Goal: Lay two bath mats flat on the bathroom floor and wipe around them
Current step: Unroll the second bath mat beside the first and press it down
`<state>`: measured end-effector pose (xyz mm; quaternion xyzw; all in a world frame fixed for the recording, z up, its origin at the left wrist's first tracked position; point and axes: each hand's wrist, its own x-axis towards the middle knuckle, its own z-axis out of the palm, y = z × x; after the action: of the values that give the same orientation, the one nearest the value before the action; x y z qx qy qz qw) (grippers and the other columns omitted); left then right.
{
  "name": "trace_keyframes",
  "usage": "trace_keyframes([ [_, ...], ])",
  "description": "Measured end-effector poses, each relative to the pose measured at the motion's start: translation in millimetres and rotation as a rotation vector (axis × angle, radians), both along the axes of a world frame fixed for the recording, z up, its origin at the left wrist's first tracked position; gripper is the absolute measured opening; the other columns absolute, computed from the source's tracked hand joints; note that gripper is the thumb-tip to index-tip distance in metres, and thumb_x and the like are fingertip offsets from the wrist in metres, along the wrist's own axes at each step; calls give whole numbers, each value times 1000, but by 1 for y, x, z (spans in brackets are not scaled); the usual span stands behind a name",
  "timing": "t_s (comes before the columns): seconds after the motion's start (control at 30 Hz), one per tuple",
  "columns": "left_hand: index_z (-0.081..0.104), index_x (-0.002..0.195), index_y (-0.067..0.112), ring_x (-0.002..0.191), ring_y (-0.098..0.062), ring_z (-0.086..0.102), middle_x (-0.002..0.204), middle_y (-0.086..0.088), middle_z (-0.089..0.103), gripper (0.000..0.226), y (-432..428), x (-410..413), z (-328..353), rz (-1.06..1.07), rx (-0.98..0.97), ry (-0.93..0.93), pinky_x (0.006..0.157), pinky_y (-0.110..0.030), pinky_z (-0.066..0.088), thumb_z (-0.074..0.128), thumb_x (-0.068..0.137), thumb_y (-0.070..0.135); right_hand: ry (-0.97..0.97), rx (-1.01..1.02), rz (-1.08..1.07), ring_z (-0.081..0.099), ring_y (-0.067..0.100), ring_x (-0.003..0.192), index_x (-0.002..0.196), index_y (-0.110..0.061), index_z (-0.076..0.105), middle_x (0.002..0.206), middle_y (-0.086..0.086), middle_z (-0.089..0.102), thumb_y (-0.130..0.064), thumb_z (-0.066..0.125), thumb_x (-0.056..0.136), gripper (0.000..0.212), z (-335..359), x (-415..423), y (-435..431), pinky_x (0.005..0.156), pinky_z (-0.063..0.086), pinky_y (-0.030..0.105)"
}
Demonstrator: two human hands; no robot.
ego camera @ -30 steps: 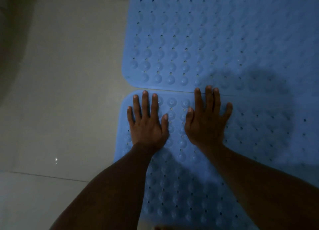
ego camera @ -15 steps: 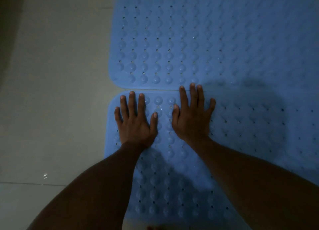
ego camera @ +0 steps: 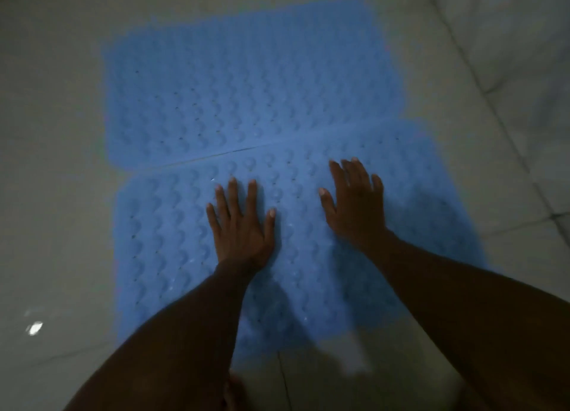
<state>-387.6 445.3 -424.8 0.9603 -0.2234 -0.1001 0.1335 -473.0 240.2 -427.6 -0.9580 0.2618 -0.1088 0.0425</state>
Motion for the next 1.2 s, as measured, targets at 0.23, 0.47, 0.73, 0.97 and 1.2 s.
trace_keyframes([
  [0.23,11,162,30,157,-32,-6,171,-8,3,71,-100,-93,-3,-259,-20,63,124,-55,-3,18,98,60,134,-6,-231,39,35,144,147,-14,46,151,16,48,-49,37,97,62,2,-109,-72,110,35,56],
  [0.47,8,163,30,156,-30,-12,171,-9,-7,67,-108,-127,-24,-347,49,8,125,-55,-2,21,103,57,86,80,-310,28,34,150,153,-18,39,161,15,34,-49,37,99,62,-25,-113,-53,117,23,61],
  [0.73,-2,163,27,155,-30,-17,169,-10,-18,73,-112,-126,-18,-363,146,17,124,-57,-1,24,102,57,145,104,-322,14,29,155,157,-21,28,166,11,20,-49,35,100,64,-23,-113,-52,123,9,57],
  [0.97,20,162,24,157,-34,1,170,-14,6,80,-110,-124,-21,-370,129,-38,122,-60,13,39,96,64,139,123,-336,18,30,154,157,-21,32,165,11,24,-46,39,99,63,-23,-111,-53,122,12,58],
  [1.2,24,161,23,156,-37,3,169,-16,9,80,-113,-124,-20,-369,165,-47,122,-61,11,38,95,65,176,144,-326,13,29,155,158,-22,26,167,10,18,-43,38,99,64,-23,-111,-53,121,11,59],
])
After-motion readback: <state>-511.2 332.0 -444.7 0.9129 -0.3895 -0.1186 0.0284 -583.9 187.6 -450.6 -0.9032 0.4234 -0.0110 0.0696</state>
